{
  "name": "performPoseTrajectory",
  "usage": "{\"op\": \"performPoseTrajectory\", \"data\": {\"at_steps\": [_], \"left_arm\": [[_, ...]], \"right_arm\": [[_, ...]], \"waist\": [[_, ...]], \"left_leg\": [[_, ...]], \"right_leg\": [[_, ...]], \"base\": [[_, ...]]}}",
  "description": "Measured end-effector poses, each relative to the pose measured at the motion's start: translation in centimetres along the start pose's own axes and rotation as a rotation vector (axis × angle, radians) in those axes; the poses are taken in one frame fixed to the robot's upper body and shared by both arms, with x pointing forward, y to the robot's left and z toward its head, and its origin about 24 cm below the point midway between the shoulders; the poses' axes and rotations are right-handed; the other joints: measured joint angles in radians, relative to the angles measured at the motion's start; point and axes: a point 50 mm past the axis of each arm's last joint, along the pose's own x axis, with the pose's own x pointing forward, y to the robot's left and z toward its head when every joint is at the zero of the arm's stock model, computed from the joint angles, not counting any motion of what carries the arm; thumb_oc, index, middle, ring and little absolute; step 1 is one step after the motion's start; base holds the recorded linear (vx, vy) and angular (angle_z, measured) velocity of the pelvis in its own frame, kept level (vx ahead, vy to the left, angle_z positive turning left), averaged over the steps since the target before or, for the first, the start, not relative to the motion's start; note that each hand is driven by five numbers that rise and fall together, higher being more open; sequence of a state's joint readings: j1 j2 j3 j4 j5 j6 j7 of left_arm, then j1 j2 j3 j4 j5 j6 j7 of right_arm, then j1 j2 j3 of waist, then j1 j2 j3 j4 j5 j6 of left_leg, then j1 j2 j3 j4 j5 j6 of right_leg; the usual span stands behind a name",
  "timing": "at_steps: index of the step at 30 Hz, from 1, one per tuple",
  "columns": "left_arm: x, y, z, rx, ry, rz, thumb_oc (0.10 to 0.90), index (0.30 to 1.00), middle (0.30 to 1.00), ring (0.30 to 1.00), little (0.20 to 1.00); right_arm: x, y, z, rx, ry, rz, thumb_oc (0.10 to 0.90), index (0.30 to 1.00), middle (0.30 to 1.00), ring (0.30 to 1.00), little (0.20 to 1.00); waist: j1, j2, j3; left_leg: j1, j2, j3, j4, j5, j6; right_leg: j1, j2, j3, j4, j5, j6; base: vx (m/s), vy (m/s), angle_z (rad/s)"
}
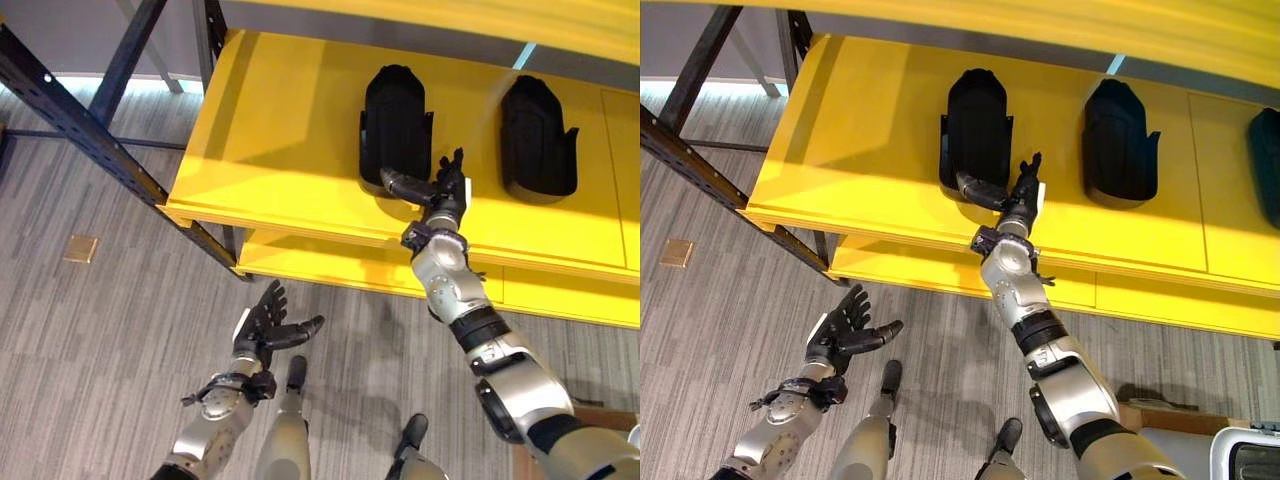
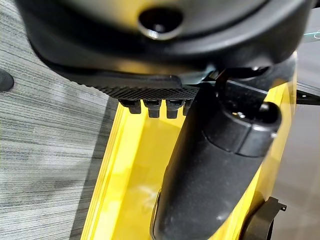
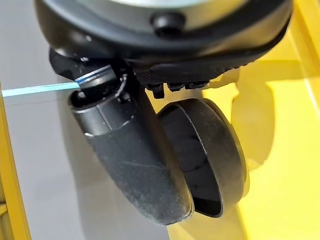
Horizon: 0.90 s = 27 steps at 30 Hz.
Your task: Move parts from the plastic box to the shelf.
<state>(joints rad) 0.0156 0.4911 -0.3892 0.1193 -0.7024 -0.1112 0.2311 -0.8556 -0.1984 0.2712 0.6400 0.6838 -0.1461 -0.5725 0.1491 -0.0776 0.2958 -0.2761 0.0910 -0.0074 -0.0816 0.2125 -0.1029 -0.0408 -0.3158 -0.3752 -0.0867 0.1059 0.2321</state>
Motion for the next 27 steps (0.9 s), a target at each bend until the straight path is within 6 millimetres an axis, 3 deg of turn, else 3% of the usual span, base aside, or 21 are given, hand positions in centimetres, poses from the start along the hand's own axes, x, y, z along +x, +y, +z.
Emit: {"op": "performPoseTrajectory", "data": {"at_steps": [27], "left_arm": [[0.01,0.48,-0.52,0.006,0.021,0.024,0.900,1.000,1.000,1.000,1.000]], "right_arm": [[-0.20,0.53,-0.83,-0.113,-0.011,0.035,0.900,1.000,1.000,1.000,1.000]], "waist": [[0.004,-0.001,0.001]], "left_leg": [[-0.002,0.012,-0.002,0.000,0.001,-0.002]], "right_leg": [[-0.001,0.012,-0.001,0.000,-0.002,-0.004]], "base": [[0.00,0.000,0.00]]}}
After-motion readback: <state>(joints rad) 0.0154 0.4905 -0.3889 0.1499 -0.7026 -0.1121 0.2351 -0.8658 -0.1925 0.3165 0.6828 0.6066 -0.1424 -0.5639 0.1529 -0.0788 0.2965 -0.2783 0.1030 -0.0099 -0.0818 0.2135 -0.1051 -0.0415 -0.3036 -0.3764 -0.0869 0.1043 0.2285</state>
